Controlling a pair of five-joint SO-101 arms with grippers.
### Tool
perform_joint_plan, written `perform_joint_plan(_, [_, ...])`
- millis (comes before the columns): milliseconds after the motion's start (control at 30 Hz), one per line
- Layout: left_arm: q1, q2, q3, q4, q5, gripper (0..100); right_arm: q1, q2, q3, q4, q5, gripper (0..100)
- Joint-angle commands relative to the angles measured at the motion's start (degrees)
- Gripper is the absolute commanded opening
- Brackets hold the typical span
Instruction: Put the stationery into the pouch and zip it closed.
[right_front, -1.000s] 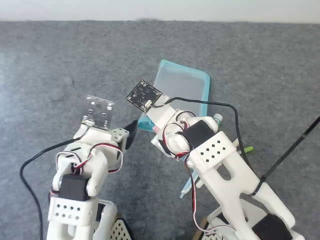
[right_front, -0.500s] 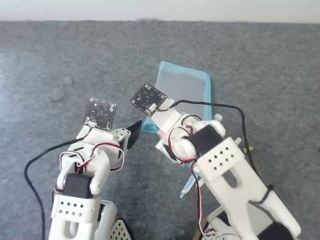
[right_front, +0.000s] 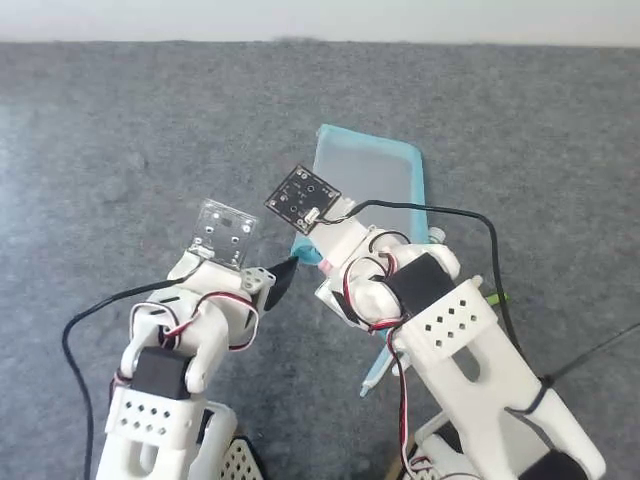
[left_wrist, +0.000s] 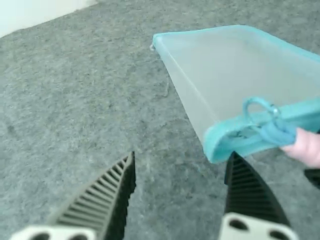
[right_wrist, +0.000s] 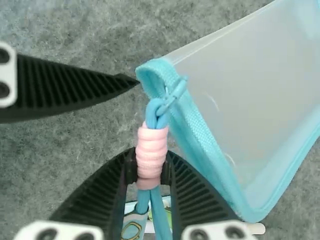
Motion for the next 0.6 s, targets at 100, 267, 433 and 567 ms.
perform_joint_plan(100, [0.70, 0.44, 1.98, -3.69, -0.79, 28, 0.22, -3.30, -2.64, 1.27, 1.58, 0.7])
perform_joint_plan(267, [0.70, 0.79, 2.51, -5.63, -0.79, 28, 0.04, -3.47, -2.81, 2.07, 1.67, 0.7])
perform_joint_plan(433, [0.70, 0.88, 2.59, -6.33, -0.79, 28, -0.04, -3.47, -2.73, 2.42, 1.67, 0.7])
perform_joint_plan(567, [1.14, 0.88, 2.86, -6.51, -0.79, 28, -0.04, -3.47, -2.81, 2.42, 1.67, 0.7])
